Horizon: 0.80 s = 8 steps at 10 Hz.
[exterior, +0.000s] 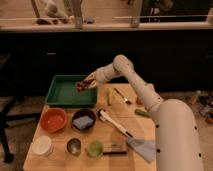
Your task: Place grapes in tray
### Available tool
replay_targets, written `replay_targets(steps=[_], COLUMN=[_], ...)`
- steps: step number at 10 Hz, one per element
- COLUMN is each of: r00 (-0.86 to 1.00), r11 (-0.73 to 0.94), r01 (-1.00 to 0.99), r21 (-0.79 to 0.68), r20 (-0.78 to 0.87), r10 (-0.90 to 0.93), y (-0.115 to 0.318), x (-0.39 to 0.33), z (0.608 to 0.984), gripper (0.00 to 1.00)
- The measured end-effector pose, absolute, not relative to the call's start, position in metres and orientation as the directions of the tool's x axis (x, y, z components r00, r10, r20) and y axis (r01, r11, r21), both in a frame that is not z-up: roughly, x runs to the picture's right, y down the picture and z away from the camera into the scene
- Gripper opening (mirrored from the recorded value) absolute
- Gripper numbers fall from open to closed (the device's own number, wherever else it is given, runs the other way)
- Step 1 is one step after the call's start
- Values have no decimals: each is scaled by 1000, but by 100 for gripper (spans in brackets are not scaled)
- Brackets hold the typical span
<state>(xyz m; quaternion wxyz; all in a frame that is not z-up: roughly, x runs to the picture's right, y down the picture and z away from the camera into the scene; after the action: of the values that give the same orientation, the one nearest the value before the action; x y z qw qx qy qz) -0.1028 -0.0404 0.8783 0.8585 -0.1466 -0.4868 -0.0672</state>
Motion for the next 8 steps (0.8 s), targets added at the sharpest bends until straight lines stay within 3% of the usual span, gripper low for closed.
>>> replay_targets(steps=[8], r00=[491], r11=[935], r01=[249], r21=[-252], r20=[865], r10=[102], y=[-7], x=[-109], z=[911], gripper=[0])
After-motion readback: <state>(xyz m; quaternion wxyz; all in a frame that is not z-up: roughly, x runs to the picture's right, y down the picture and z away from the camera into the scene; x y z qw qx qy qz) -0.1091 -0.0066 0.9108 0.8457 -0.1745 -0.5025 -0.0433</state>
